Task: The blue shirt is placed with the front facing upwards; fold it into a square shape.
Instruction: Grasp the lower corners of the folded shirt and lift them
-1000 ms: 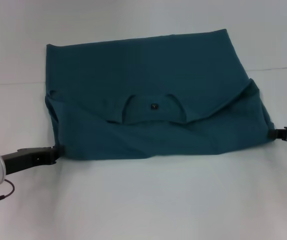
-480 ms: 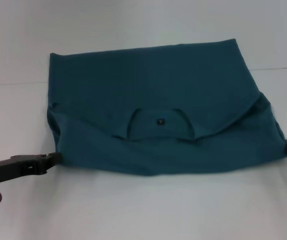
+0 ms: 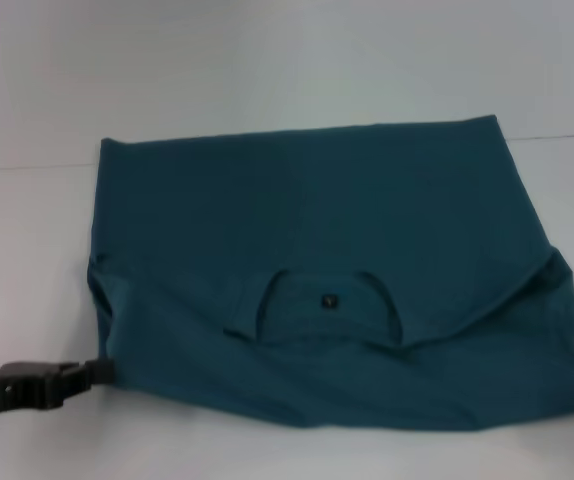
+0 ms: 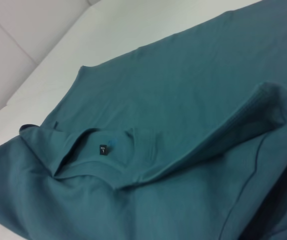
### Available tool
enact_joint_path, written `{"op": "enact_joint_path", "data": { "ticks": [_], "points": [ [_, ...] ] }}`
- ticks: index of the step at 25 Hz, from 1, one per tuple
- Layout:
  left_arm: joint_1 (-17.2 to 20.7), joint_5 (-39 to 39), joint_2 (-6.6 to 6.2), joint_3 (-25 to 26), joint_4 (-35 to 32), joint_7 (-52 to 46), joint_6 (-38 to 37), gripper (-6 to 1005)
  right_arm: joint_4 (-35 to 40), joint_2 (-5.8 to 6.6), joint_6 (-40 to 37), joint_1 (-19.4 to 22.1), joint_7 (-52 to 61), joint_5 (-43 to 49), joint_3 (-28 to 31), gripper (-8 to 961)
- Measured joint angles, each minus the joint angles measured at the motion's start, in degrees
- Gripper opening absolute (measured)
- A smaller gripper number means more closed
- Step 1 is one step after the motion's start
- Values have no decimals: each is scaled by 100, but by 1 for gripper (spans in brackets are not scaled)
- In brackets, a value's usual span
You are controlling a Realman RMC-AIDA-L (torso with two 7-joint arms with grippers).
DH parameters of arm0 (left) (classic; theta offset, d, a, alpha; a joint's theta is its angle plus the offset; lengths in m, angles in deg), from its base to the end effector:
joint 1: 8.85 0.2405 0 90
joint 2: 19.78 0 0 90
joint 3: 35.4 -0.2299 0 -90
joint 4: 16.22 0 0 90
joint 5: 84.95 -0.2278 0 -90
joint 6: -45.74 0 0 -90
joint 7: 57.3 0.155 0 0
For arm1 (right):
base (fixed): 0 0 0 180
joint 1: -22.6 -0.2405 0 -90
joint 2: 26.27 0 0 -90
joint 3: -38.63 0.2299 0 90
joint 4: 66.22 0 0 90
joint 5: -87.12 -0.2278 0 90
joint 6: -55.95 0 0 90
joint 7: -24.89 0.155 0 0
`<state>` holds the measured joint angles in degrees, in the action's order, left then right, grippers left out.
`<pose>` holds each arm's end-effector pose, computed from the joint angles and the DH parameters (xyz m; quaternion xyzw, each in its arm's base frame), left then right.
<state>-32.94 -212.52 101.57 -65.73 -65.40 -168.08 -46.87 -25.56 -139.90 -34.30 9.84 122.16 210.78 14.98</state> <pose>-0.2962 0.3068 0.0334 -0.8403 -0.4861 -0.2044 0.1261 0.3854 0.2425 0.0789 -0.8034 0.5067 0.2062 0.2349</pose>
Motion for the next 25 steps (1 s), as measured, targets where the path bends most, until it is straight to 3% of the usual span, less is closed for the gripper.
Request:
{"op": "enact_joint_path", "data": {
  "ticks": [5,25],
  "points": [
    [165,-166,-12,268,-90,43,-679,1,35,-21,-401,346,-446,15,285,12],
    [460,-702,34,318,-182,383,-1692,0,82,-52,-947,1069,-942,61,537,12]
  ]
}}
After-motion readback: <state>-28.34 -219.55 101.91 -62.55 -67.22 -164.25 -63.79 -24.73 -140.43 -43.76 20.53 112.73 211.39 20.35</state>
